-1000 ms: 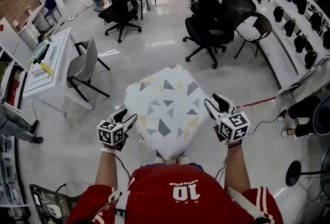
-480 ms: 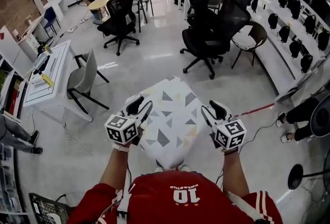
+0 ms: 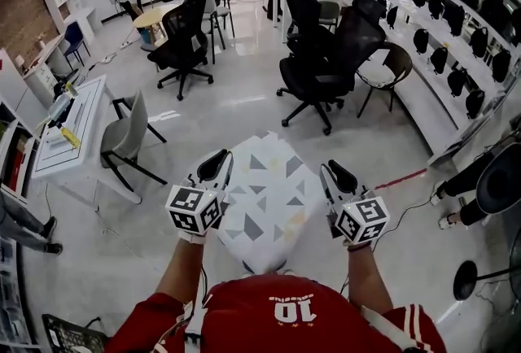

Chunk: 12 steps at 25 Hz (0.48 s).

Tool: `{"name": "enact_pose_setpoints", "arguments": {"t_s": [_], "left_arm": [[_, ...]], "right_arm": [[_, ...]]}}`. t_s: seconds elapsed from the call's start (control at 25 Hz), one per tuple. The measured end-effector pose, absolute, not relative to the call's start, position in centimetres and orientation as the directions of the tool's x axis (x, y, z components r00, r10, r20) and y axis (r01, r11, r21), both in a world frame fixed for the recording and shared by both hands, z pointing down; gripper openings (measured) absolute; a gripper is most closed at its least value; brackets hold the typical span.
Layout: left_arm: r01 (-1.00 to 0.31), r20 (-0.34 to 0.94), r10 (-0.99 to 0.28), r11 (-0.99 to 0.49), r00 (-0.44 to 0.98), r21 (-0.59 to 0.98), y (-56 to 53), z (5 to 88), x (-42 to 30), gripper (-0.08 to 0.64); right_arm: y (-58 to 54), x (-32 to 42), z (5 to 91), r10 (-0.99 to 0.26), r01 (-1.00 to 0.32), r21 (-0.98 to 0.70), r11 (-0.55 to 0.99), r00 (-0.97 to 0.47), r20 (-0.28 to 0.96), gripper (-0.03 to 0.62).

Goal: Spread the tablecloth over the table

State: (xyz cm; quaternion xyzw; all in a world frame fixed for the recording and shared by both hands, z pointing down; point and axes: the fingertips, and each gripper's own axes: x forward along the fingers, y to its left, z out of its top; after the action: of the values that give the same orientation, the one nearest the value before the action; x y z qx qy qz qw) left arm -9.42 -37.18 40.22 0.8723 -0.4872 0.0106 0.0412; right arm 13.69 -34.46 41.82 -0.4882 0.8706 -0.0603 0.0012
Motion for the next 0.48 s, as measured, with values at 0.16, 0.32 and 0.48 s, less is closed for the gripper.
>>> {"name": "enact_pose_setpoints", "arguments": {"t_s": [0.16, 0.32, 0.48], "left_arm": [[-0.848, 0.027, -0.849, -0.525, 0.528, 0.071, -36.8, 39.2, -9.0, 0.029], [-0.858, 0.033, -0.857, -0.513, 0.514, 0.036, -36.1, 38.8, -8.7, 0.018], [-0.881, 0.002, -0.881, -0.472, 0.473, 0.031, -35.7, 38.3, -9.1, 0.012]], "right_arm": [[-34.3, 13.8, 40.7, -0.862, -0.858, -0.128, 0.498, -0.505, 0.031, 0.074], [-33.8, 13.1, 39.6, -0.874, -0.873, -0.083, 0.481, -0.485, 0.029, 0.072], [-33.6, 12.4, 39.3, -0.881, -0.879, -0.089, 0.469, -0.473, 0.030, 0.054]]}}
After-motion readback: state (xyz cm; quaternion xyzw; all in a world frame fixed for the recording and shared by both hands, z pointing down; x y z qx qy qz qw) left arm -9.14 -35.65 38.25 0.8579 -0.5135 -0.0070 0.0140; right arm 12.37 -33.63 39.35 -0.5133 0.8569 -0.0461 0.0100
